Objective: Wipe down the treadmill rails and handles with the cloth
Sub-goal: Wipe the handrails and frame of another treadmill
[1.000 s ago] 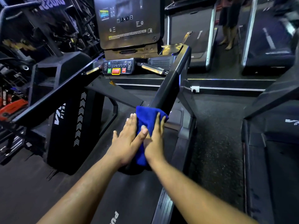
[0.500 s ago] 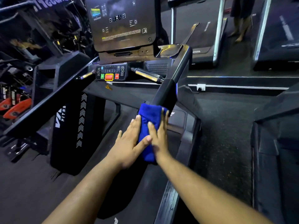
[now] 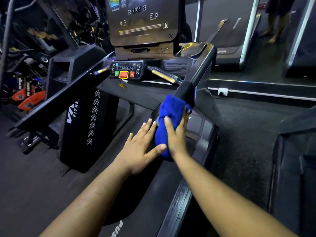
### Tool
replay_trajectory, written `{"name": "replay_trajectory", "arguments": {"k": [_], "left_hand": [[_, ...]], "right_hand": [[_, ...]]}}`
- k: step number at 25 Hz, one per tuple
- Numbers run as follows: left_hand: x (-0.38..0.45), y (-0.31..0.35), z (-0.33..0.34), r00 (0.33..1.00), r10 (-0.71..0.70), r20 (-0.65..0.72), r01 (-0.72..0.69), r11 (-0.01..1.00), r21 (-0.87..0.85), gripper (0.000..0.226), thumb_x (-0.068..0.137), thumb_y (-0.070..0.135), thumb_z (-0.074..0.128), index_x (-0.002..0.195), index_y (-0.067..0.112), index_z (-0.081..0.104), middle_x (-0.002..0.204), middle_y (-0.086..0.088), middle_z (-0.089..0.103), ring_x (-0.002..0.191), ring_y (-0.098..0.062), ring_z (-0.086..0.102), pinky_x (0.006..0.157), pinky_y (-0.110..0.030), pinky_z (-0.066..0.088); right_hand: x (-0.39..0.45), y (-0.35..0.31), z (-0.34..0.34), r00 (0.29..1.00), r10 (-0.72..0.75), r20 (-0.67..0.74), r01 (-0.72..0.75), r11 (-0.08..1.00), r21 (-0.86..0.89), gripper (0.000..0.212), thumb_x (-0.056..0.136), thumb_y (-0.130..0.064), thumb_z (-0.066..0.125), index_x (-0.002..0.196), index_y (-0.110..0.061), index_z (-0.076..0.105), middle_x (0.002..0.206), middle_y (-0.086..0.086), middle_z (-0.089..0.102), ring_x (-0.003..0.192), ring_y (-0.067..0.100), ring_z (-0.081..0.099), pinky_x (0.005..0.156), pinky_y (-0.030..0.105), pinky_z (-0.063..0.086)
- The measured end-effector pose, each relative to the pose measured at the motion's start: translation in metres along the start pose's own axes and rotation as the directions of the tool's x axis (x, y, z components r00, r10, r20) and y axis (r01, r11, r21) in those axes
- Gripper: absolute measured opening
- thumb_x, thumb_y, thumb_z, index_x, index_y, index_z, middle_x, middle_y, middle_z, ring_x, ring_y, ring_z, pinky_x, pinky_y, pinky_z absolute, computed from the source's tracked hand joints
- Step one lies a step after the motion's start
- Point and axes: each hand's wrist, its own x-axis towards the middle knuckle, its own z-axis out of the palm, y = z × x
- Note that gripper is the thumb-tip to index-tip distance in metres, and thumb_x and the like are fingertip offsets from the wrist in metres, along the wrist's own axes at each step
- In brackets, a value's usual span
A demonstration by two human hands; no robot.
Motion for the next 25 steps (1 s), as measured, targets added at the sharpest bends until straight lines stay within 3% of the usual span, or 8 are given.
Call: {"name": "replay_trajectory", "arguments": {"k": [3,7,9,11,14,17,21,25], "left_hand": [[0.002,0.000,0.001,1.000,-0.003,0.005,0.003,1.000,0.018,0.106,0.067,0.097,0.003,0.156,0.041,-0.007,0.161,0.024,-0.019,0.146,0.006,-0.020,0.125,-0.047,0.001],[-0.001,0.003,0.000,1.000,0.000,0.000,0.000,1.000,0.024,0.106,0.067,0.097,0.002,0.156,0.040,-0.006,0.161,0.023,-0.018,0.145,0.007,-0.020,0.125,-0.047,0.001],[-0.001,0.003,-0.001,1.000,0.004,0.004,-0.004,1.000,0.019,0.106,0.066,0.097,0.002,0.156,0.041,-0.006,0.161,0.023,-0.018,0.145,0.007,-0.020,0.125,-0.048,0.002],[-0.001,0.003,-0.001,1.000,0.013,0.004,-0.013,1.000,0.002,0.105,0.067,0.098,0.004,0.155,0.042,-0.008,0.161,0.023,-0.018,0.146,0.006,-0.019,0.125,-0.048,0.001],[-0.002,0.002,-0.001,1.000,0.018,0.005,-0.018,1.000,0.018,0.106,0.066,0.098,0.002,0.154,0.040,-0.015,0.160,0.024,-0.021,0.145,0.007,-0.021,0.125,-0.046,-0.001],[-0.001,0.001,0.000,1.000,0.019,-0.001,-0.019,1.000,0.015,0.108,0.068,0.097,0.002,0.154,0.036,-0.018,0.159,0.024,-0.023,0.144,0.008,-0.022,0.125,-0.047,-0.002],[-0.003,0.001,-0.001,1.000,0.019,-0.012,-0.019,0.999,-0.028,0.102,0.074,0.089,0.012,0.153,0.033,-0.022,0.158,0.023,-0.025,0.147,0.004,-0.020,0.125,-0.047,-0.001],[0.000,-0.002,0.001,1.000,0.024,-0.017,-0.025,0.999,-0.043,0.106,0.071,0.093,0.013,0.153,0.034,-0.020,0.158,0.022,-0.024,0.148,0.002,-0.018,0.125,-0.046,0.000]], "right_hand": [[0.042,0.030,-0.006,1.000,0.004,-0.020,-0.002,0.995,0.097,0.076,0.096,-0.046,0.051,0.154,-0.005,0.023,0.162,0.016,0.020,0.150,0.024,0.021,0.123,0.030,0.015],[0.137,0.104,-0.019,0.891,0.408,-0.198,-0.356,0.900,0.252,0.103,0.059,-0.096,0.053,0.124,-0.015,0.053,0.130,0.014,0.060,0.116,0.029,0.060,0.106,0.049,0.045],[0.063,0.054,-0.002,0.911,0.395,-0.120,-0.357,0.899,0.256,0.070,0.081,-0.080,0.047,0.119,-0.022,0.051,0.135,0.006,0.053,0.124,0.022,0.053,0.111,0.039,0.039],[0.004,-0.006,0.011,0.983,0.152,-0.105,-0.134,0.978,0.161,0.075,0.090,-0.063,0.047,0.146,-0.015,0.038,0.159,0.007,0.030,0.147,0.016,0.027,0.122,0.032,0.018],[0.066,-0.023,-0.006,0.999,-0.030,-0.040,0.016,0.947,-0.320,0.080,0.095,-0.036,0.061,0.158,-0.015,0.016,0.166,0.013,-0.001,0.153,0.026,0.001,0.121,0.034,0.007],[0.164,-0.040,-0.029,0.997,0.078,0.013,-0.057,0.824,-0.564,0.068,0.097,-0.037,0.057,0.156,-0.022,0.026,0.167,0.011,-0.004,0.152,0.038,-0.003,0.121,0.050,0.013],[0.099,-0.039,-0.014,0.996,-0.057,0.075,0.089,0.823,-0.561,0.054,0.097,-0.032,0.055,0.146,-0.012,0.045,0.166,0.007,0.013,0.153,0.035,0.000,0.124,0.045,0.010],[0.006,-0.010,-0.016,0.957,-0.217,0.191,0.278,0.873,-0.402,0.059,0.095,-0.037,0.046,0.151,-0.018,0.037,0.166,0.008,0.008,0.151,0.022,-0.003,0.120,0.030,0.004]]}}
